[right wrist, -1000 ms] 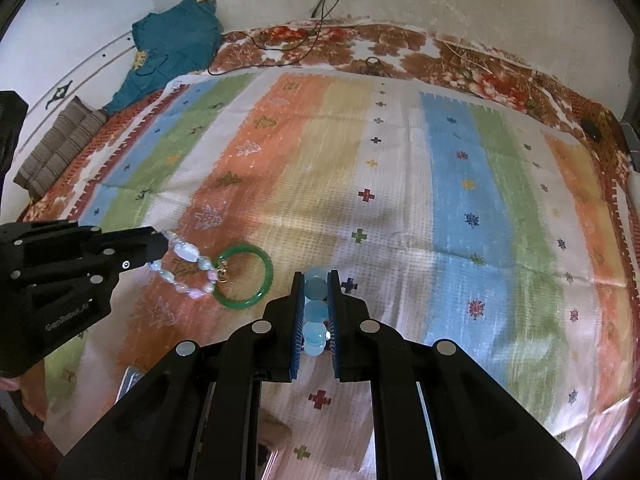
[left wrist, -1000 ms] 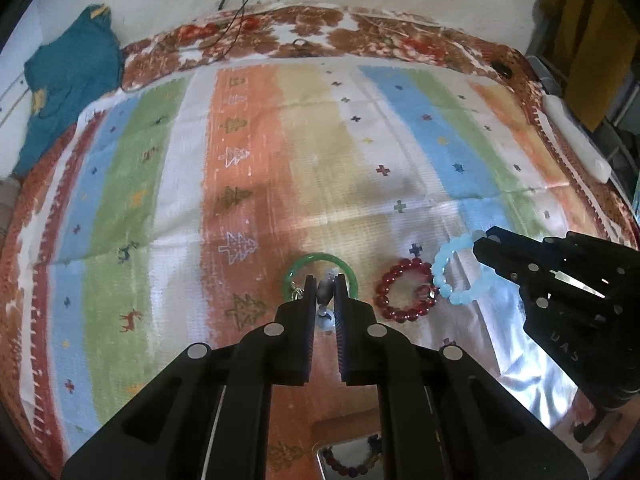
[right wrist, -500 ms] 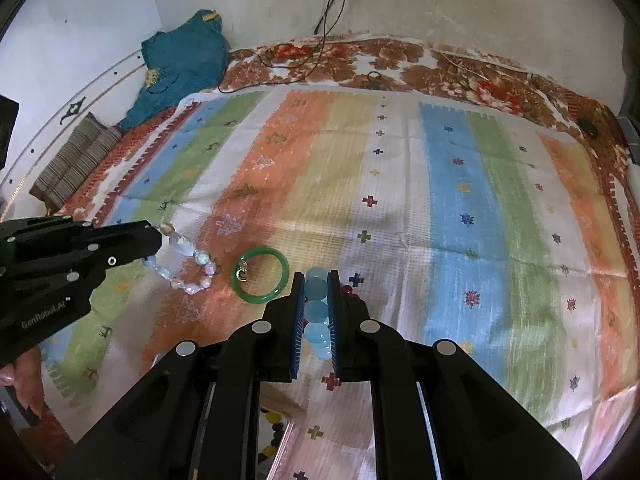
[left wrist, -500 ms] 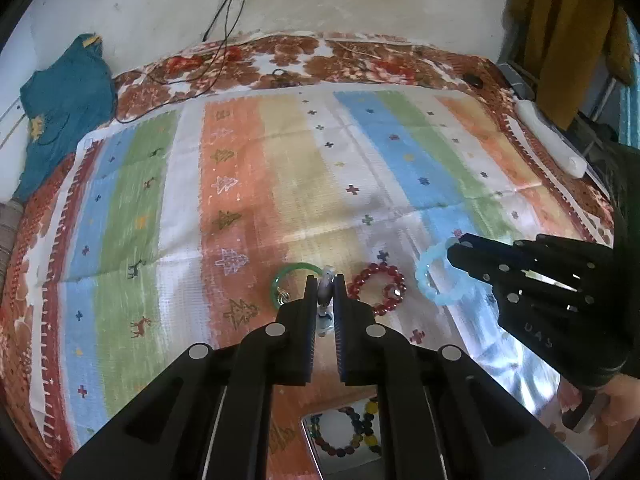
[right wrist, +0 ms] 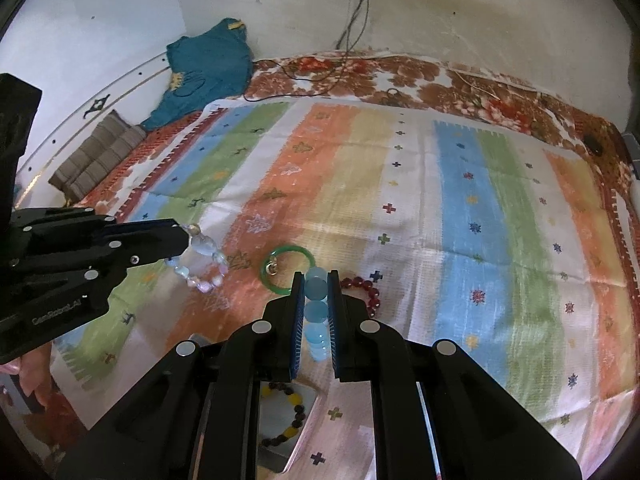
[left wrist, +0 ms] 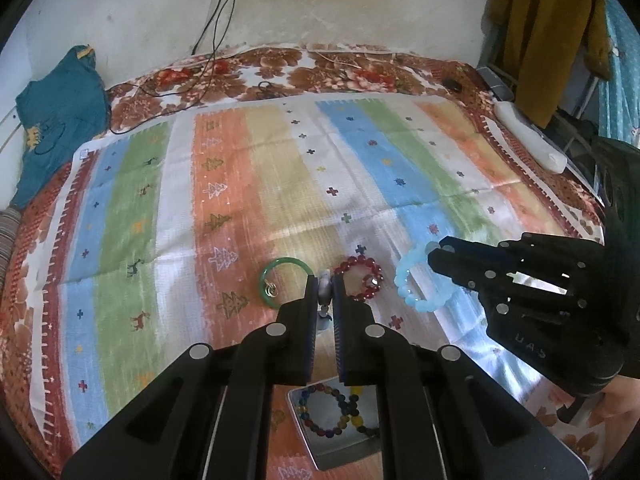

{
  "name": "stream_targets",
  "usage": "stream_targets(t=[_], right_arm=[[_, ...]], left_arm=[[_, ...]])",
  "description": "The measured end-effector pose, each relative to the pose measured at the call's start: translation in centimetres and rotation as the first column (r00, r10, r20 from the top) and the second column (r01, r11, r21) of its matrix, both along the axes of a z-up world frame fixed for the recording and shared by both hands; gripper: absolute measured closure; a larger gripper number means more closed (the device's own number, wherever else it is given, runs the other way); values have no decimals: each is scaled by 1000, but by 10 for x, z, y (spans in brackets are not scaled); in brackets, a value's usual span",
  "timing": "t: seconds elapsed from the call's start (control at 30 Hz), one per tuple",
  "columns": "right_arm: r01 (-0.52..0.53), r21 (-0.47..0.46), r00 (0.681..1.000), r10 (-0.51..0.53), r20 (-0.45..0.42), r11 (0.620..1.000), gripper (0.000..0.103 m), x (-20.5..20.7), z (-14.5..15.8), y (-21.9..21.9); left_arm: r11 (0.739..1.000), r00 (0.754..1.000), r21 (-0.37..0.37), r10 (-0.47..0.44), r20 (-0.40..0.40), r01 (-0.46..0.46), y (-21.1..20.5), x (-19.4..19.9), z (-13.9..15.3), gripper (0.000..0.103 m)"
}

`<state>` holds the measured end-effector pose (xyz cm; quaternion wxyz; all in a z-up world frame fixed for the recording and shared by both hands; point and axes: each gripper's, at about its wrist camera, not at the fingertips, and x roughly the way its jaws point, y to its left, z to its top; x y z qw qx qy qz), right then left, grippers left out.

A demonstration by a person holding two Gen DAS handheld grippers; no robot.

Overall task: Organize jewelry
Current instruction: 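Lift both held bracelets and carry them toward the silver tin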

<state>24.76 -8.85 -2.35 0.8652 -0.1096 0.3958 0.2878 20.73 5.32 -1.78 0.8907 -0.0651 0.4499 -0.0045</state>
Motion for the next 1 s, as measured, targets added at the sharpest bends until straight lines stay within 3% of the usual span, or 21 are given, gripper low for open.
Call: stream_targets(t=[1.0], right_arm=[[-67,0,998,67,-19,998,91,-56,-3,0]], left_arm=[[997,997,-11,-72,11,72,-16,-51,4,96]])
